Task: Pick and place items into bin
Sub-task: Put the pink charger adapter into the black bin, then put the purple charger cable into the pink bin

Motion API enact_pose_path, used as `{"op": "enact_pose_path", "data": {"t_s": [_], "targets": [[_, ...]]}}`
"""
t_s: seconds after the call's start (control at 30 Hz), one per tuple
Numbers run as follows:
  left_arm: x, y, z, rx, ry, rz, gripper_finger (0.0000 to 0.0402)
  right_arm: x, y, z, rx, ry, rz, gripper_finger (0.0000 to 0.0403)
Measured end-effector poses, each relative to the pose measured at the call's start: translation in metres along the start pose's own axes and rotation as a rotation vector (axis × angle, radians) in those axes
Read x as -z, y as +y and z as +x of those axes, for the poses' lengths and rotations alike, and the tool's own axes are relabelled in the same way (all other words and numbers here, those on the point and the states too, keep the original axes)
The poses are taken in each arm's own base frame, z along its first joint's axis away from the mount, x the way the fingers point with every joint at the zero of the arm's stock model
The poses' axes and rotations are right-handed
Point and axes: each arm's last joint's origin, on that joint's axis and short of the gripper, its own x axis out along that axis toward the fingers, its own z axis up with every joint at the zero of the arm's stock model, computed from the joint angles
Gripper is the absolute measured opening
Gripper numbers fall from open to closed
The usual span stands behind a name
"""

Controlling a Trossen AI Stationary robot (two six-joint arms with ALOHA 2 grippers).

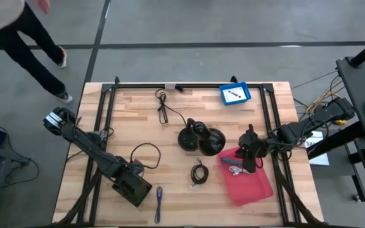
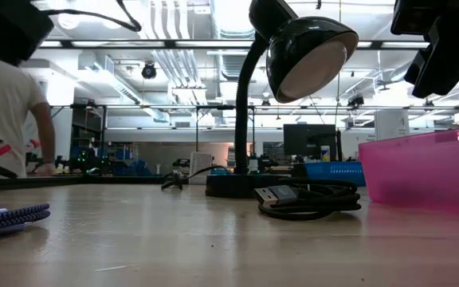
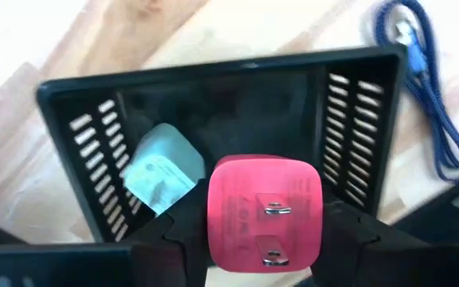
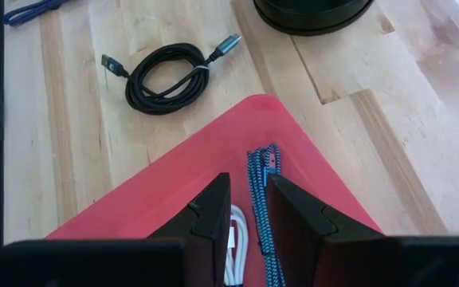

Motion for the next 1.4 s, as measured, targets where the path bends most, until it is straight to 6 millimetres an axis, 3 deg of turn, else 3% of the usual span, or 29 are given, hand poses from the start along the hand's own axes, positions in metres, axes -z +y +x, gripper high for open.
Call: {"op": "enact_pose_path", "data": {"t_s": [0.5, 0.7, 1.17, 1.4], "targets": [[-0.004, 0.005, 0.037, 0.040, -0.045, 0.002, 0.0141, 0.000, 0.000, 0.000, 0.005, -0.005, 0.002, 0.0073], [-0.004, 0.005, 0.038, 0.035, -0.044, 0.014, 0.0144, 0.000, 0.000, 0.000, 0.006, -0.005, 0.002, 0.0073], [-0.003, 0.005, 0.038, 0.040, -0.015, 0.037, 0.0206, 0.000, 0.000, 0.000, 0.007, -0.007, 0.000, 0.0073], [0.000, 0.004, 0.023, 0.093, 0.028, 0.042, 0.0207, 0.000, 0.000, 0.000, 0.007, -0.006, 0.000, 0.0073]]}}
